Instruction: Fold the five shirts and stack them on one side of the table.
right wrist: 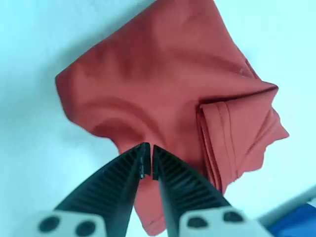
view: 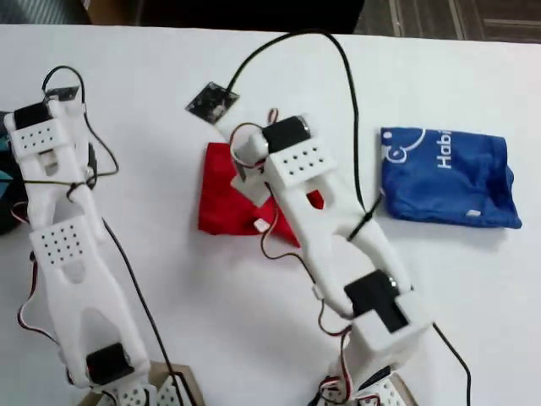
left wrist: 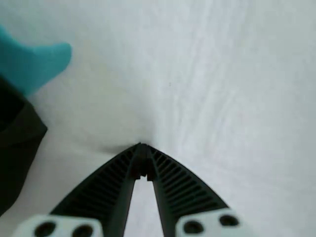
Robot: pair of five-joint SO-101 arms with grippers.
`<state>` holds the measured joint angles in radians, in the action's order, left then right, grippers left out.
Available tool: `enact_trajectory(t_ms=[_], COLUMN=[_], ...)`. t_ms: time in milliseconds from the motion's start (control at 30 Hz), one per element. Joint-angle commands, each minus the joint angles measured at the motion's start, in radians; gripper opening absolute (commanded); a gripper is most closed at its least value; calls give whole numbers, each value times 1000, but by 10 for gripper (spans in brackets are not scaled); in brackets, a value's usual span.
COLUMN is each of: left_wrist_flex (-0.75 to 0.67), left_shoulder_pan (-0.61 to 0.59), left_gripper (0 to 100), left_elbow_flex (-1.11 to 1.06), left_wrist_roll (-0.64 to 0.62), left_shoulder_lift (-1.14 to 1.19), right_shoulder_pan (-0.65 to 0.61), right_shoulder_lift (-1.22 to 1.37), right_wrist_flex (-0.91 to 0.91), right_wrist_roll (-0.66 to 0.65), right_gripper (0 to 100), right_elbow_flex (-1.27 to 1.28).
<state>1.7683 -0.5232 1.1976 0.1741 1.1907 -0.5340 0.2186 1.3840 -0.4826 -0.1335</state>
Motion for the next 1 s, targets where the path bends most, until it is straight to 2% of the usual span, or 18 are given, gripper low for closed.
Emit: enact_trajectory(t_ms=[0,433,633,967], left_wrist_flex=[-11,-11,-12,-12], left_shoulder_pan=[23,23,23,23], left_gripper=[27,27,27,27], left_elbow_flex=[5,4,1,-1], left_wrist_roll=[-9,-9,-9,-9], left_shoulder_lift=[5,6,6,6], right_shoulder_pan=[-4,8,127,234], right_shoulder_lift=[70,131,96,263], right_wrist_flex=[-35,38,-99,-271], right_wrist_roll=[3,-5,-5,-5], right_gripper=[22,22,22,22], right_elbow_flex=[15,72,51,14])
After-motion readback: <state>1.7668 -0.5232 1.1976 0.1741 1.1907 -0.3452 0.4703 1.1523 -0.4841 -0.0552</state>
